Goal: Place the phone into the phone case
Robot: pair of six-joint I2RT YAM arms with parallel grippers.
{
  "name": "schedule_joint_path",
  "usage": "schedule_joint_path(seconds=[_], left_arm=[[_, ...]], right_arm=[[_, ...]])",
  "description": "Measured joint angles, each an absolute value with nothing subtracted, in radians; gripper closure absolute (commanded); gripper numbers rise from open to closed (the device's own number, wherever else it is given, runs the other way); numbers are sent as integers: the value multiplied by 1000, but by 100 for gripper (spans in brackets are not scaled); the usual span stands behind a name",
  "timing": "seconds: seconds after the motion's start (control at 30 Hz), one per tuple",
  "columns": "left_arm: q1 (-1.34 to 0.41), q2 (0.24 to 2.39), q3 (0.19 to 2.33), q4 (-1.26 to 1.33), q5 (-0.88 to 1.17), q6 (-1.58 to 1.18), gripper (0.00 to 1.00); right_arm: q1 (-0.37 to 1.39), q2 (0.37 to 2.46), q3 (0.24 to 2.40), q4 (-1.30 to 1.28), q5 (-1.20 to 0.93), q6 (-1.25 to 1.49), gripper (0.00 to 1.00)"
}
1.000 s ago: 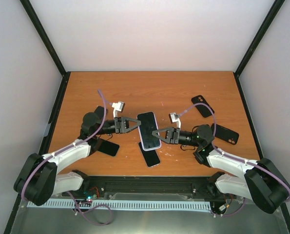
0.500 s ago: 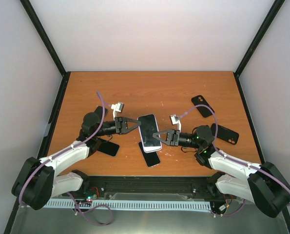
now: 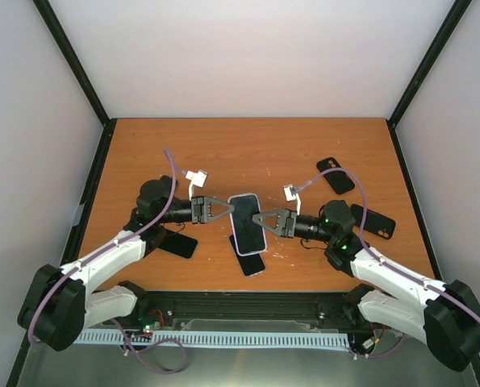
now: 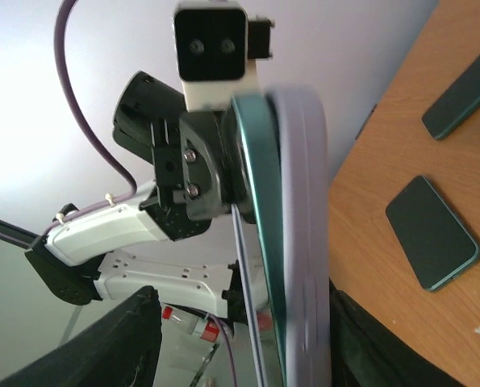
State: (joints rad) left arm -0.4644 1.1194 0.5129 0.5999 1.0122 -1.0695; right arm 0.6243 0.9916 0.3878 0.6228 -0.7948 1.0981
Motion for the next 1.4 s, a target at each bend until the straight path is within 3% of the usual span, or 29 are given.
schedule_joint_path(seconds=[0.13, 0.33, 0.47, 0.57, 0.7, 0.77, 1.0, 1.03, 1.1, 1.2, 1.27, 1.4], left_arm=[[-464, 1114, 527, 546, 1064, -1001, 100], [-464, 1109, 549, 474, 1106, -916, 99], [-464, 1106, 563, 403, 1116, -850, 96], [-464, 1099, 584, 355, 1120, -831, 81], [-465, 1092, 589, 344, 1124, -834, 66], [-464, 1090, 586, 364, 1122, -855, 70], [-464, 1089, 577, 392, 1097, -902, 99], [-464, 1089, 577, 386, 1093, -902, 100], [-464, 1089, 577, 367, 1083, -891, 100], [-464, 1090, 580, 324, 1068, -855, 100], [-464, 1091, 583, 295, 1060, -829, 100], [-464, 1091, 601, 270, 1053, -797, 100]], right_arm=[[624, 996, 424, 615, -779, 1098, 44], [624, 1067, 467, 659, -773, 1124, 58], [624, 1111, 466, 735, -767, 1153, 83], [624, 1132, 441, 827, -770, 1171, 93], [624, 1137, 403, 886, -777, 1178, 96], [624, 1136, 391, 895, -777, 1177, 97], [624, 1127, 386, 896, -785, 1156, 96], [624, 1126, 386, 894, -785, 1151, 92], [624, 1126, 386, 885, -783, 1143, 75], [625, 1117, 387, 844, -775, 1139, 67], [624, 1099, 394, 808, -764, 1132, 72], [624, 1073, 413, 728, -742, 1111, 96]])
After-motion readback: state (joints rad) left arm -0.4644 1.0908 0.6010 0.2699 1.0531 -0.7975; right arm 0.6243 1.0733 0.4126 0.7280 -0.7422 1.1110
